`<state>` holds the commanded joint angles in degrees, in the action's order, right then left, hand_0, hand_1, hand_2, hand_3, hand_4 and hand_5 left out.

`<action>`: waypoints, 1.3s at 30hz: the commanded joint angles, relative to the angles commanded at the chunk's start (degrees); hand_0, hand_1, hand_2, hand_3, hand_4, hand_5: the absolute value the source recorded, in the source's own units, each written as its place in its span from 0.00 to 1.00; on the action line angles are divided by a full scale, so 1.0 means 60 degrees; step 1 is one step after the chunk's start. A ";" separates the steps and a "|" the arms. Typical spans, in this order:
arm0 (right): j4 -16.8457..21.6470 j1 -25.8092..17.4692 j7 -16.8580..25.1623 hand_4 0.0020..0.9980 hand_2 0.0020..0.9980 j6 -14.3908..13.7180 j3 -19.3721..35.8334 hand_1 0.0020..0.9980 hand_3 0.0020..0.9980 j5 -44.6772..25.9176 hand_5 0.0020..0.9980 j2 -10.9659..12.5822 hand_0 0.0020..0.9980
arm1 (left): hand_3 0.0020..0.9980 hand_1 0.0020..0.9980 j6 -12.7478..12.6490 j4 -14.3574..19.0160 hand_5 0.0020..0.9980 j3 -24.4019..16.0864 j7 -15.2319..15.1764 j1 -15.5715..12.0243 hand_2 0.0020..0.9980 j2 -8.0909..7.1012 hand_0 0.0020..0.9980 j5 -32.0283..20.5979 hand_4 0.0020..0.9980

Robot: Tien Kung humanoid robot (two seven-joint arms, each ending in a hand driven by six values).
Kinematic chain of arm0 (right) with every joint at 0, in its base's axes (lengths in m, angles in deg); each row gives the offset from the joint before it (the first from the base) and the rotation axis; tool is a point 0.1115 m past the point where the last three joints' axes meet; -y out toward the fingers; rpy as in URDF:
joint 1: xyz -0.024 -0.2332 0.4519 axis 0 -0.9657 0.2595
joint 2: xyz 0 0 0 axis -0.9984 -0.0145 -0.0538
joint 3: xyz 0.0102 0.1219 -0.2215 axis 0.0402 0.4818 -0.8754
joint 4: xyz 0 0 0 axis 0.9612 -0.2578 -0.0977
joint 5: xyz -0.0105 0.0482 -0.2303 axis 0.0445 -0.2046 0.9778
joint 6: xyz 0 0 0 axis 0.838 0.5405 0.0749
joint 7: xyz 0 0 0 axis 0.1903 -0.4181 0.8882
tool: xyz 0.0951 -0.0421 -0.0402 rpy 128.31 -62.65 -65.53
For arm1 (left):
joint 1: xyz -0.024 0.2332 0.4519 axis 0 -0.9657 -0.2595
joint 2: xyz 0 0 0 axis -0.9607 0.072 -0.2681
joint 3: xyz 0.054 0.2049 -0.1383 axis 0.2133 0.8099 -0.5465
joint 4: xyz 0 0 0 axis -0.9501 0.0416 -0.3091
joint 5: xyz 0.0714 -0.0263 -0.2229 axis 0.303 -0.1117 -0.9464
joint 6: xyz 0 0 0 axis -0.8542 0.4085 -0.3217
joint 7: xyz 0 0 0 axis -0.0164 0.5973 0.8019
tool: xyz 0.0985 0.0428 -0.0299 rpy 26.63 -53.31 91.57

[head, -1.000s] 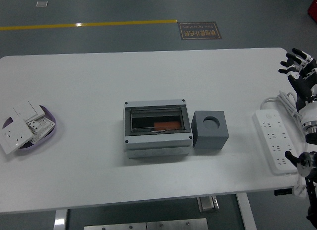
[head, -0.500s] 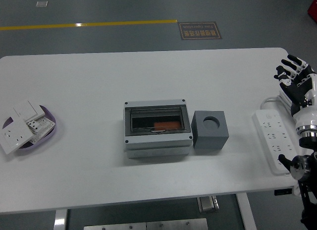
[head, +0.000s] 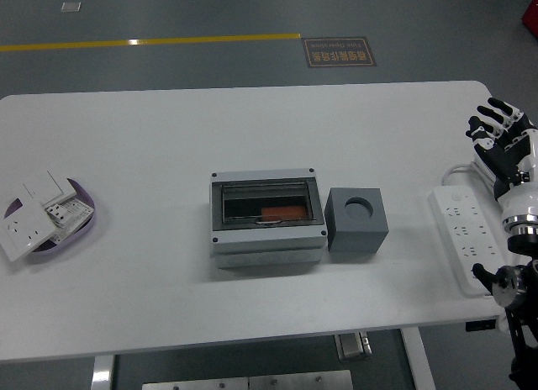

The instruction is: Pick up the cylinder from the cube,place it in the box,flap close box

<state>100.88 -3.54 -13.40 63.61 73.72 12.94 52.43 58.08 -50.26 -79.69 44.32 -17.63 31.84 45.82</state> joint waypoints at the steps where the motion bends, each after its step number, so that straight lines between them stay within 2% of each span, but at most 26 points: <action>1: -0.0003 -0.0010 0.0001 0.69 0.63 0.0000 0.0009 0.56 0.65 -0.0008 0.09 0.0005 0.49 | 0.66 0.66 -0.0001 0.0000 0.39 -0.0004 0.0005 -0.0004 0.59 -0.0007 0.63 0.0003 0.72; 39: 0.0059 -0.0023 0.0036 0.69 0.64 0.0140 -0.0064 0.58 0.65 -0.0026 0.08 0.0142 0.51 | 0.67 0.66 -0.0009 0.0000 0.39 0.0061 0.0077 0.0018 0.58 -0.0025 0.63 -0.0062 0.71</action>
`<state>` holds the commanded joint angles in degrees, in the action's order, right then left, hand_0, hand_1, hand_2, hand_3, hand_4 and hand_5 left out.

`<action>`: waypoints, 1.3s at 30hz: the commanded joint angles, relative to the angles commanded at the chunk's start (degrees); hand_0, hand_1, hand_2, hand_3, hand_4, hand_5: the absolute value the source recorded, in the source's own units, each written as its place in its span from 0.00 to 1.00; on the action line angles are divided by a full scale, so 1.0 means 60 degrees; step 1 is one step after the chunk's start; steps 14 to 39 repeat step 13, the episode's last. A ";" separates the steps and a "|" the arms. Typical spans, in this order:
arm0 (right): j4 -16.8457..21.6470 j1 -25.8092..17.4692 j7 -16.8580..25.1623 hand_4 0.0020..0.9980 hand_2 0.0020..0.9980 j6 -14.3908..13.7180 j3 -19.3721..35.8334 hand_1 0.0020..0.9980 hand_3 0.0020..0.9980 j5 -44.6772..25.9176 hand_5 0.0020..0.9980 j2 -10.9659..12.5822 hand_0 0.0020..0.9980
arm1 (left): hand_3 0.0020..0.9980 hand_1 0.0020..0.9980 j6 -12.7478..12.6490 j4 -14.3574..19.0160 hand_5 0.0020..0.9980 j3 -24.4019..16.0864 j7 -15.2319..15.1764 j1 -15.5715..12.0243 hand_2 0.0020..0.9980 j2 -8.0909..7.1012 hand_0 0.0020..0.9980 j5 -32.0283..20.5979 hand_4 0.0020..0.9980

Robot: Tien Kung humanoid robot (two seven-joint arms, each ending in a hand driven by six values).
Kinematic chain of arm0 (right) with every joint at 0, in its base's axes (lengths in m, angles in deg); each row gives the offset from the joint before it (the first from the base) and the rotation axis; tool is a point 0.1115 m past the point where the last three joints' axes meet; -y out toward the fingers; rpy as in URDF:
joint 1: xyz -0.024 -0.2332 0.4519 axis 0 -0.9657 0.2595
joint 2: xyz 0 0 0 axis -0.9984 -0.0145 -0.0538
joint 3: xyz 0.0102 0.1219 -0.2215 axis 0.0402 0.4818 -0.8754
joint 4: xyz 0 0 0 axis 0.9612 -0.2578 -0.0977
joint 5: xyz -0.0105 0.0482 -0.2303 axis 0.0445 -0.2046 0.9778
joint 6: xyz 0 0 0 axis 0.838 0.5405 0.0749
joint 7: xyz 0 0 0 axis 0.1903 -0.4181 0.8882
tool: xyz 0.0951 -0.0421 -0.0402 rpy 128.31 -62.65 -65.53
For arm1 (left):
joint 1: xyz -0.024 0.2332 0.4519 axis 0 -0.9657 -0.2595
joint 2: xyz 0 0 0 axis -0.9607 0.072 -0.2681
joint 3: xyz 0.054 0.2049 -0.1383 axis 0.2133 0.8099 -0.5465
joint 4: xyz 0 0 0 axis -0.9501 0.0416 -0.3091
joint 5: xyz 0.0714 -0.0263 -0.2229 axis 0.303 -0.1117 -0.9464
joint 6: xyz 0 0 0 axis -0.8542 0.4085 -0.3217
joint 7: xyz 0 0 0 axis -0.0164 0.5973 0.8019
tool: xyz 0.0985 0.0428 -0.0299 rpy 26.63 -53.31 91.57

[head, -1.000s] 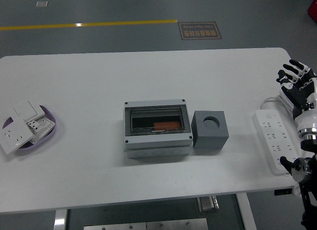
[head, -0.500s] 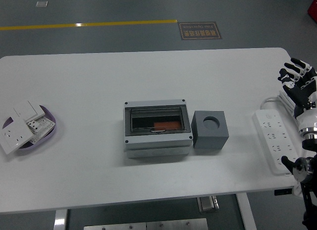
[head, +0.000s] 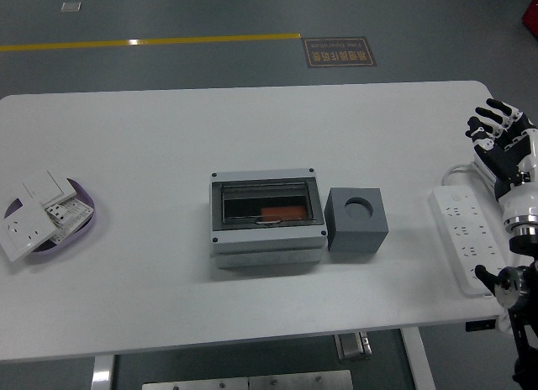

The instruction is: Pick up the cylinder from the cube,place it in the box,flap close box

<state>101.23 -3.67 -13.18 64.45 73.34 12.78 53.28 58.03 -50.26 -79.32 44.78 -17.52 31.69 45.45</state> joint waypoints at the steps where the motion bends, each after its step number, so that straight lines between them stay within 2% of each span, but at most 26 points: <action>1: 0.0000 -0.0003 0.0002 0.69 0.64 0.0005 -0.0003 0.58 0.65 -0.0004 0.08 0.0006 0.51 | 0.67 0.66 -0.0001 0.0000 0.39 0.0003 0.0003 0.0000 0.58 -0.0003 0.63 0.0000 0.71; 11: 0.0004 0.0001 0.0609 0.69 0.64 0.0055 -0.0195 0.58 0.65 -0.0173 0.09 0.0022 0.50 | 0.67 0.66 -0.0002 0.0000 0.39 0.0025 0.0021 -0.0035 0.58 -0.0016 0.63 0.0013 0.71; 39: 0.0000 0.0001 0.0638 0.69 0.64 0.0046 -0.0245 0.58 0.65 -0.0157 0.09 0.0003 0.50 | 0.67 0.66 0.0001 0.0000 0.39 0.0017 0.0026 -0.0050 0.58 0.0001 0.63 0.0028 0.71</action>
